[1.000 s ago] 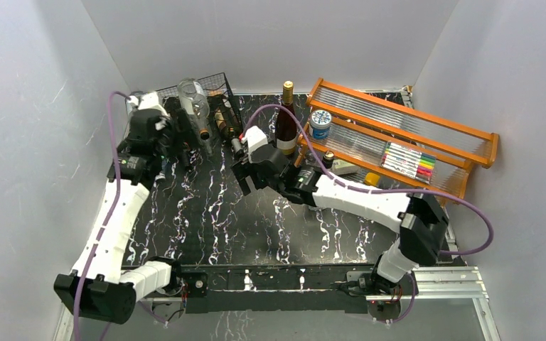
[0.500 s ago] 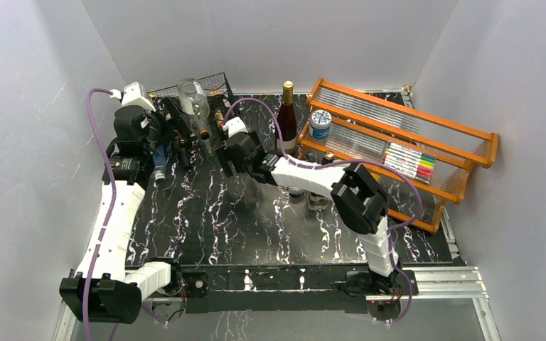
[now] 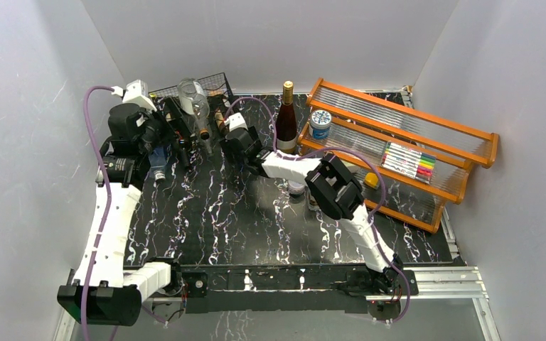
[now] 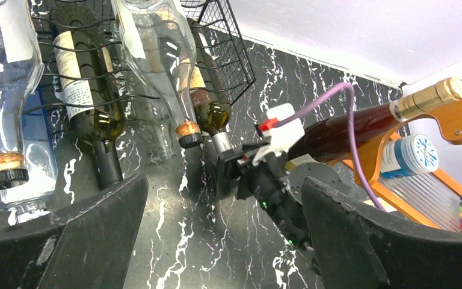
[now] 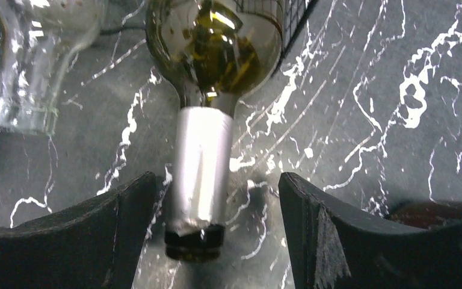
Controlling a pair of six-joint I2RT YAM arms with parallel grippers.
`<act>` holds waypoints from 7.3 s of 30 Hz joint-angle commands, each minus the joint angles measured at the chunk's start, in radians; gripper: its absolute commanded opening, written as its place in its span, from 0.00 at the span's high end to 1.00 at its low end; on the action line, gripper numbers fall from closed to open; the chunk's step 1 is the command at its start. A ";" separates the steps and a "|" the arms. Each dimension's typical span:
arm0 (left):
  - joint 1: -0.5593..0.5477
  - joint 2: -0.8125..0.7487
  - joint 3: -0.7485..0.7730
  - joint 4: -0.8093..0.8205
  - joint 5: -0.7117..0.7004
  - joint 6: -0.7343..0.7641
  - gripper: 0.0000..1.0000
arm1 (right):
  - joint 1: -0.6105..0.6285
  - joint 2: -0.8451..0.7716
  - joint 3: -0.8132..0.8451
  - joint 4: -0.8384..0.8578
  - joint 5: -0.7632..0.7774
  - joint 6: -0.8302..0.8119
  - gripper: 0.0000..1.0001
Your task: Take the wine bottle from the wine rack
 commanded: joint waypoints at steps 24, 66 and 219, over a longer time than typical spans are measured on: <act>0.007 -0.076 0.094 -0.107 0.012 0.070 0.02 | -0.006 0.113 0.187 0.108 0.053 -0.067 0.49; 0.007 -0.170 -0.204 -0.061 0.298 -0.014 0.02 | 0.144 -0.726 -0.307 -0.532 -0.215 0.196 1.00; -0.453 -0.115 -0.556 0.477 -0.113 0.128 0.02 | 0.143 -1.215 -0.210 -0.662 -0.184 0.140 0.02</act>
